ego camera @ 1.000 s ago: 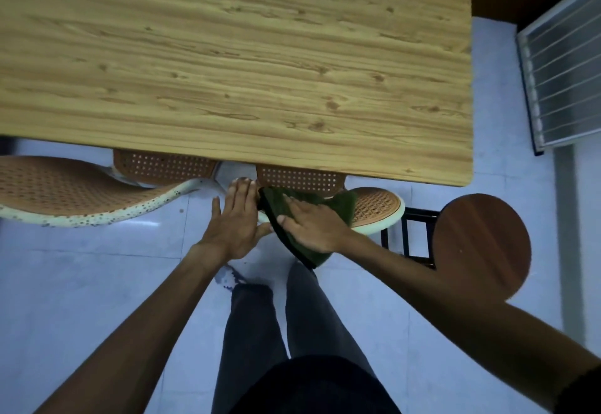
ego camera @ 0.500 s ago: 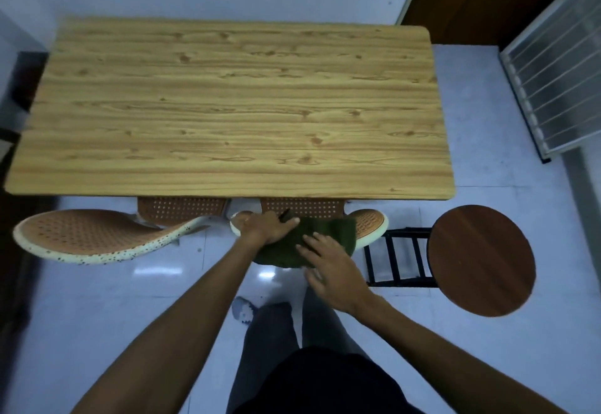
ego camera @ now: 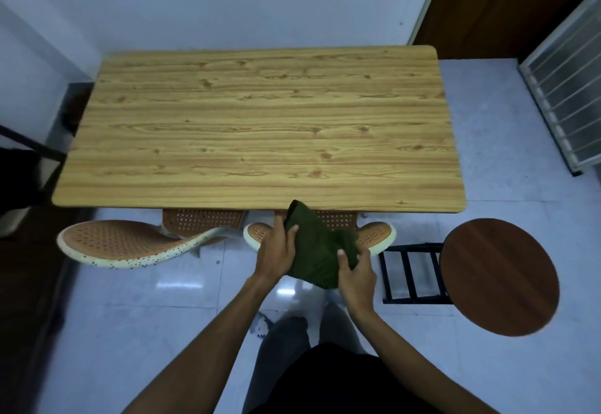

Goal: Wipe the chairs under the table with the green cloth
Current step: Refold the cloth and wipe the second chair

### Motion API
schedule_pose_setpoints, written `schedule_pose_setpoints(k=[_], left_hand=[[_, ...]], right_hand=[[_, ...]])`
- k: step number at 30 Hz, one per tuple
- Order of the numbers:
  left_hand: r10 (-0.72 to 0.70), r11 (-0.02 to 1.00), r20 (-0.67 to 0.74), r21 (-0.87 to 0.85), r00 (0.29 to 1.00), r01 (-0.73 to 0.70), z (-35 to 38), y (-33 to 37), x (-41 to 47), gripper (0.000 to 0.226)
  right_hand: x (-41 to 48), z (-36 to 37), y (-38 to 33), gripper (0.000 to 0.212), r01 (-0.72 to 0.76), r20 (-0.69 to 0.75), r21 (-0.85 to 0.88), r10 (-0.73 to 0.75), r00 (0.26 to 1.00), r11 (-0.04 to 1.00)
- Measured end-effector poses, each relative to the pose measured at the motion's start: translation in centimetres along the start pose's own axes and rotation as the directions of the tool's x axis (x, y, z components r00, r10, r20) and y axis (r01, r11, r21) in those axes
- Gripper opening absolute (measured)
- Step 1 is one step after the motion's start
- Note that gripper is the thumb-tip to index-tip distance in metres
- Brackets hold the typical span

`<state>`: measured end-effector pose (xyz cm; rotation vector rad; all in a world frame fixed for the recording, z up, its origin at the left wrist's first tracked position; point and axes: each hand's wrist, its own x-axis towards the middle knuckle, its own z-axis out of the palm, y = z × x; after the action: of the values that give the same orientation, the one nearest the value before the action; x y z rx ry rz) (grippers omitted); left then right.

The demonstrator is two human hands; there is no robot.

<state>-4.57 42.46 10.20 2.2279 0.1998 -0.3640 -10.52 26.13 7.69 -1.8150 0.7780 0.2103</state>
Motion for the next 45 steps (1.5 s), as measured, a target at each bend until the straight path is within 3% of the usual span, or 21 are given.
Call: schedule_pose_setpoints(k=[5,12,21,25,30,42,45], left_hand=[[-0.027,0.998,-0.190,-0.058,0.981,0.016,-1.3,-1.2,-1.9,0.024],[-0.004,0.977,-0.359,-0.201,0.933,-0.073,-7.6,-3.9,-3.7,0.017],[0.108,0.971,-0.451,-0.141,0.886,-0.190,-20.7,-13.4,-6.5,0.017],[0.046,0.985,-0.416,-0.131,0.908,-0.110,-26.1,-18.9,-7.7,0.021],[-0.046,0.993,-0.390,-0.121,0.920,-0.002,-30.4,-23.8,-8.6,0.026],[-0.070,0.997,-0.261,-0.061,0.963,0.056,-37.7,-29.0,-2.9,0.027],[-0.104,0.994,-0.288,-0.012,0.952,0.105,-39.1,-30.2,-1.4,0.030]], right_hand=[[-0.9,1.3,-3.0,0.024,0.180,-0.025,-0.061,-0.182,0.983,0.982],[-4.0,7.0,-7.5,0.019,0.450,-0.061,-0.077,-0.455,0.889,0.890],[-12.7,20.0,-9.6,0.017,0.467,-0.032,0.011,-0.466,0.884,0.884],[-17.0,25.9,-9.6,0.017,0.401,0.020,0.074,-0.403,0.915,0.913],[-19.9,31.5,-10.1,0.017,0.422,0.059,0.044,-0.424,0.904,0.905],[-19.6,40.4,-12.7,0.034,0.344,0.097,-0.023,-0.341,0.935,0.939],[-19.5,41.8,-13.0,0.036,0.369,0.128,-0.082,-0.357,0.925,0.926]])
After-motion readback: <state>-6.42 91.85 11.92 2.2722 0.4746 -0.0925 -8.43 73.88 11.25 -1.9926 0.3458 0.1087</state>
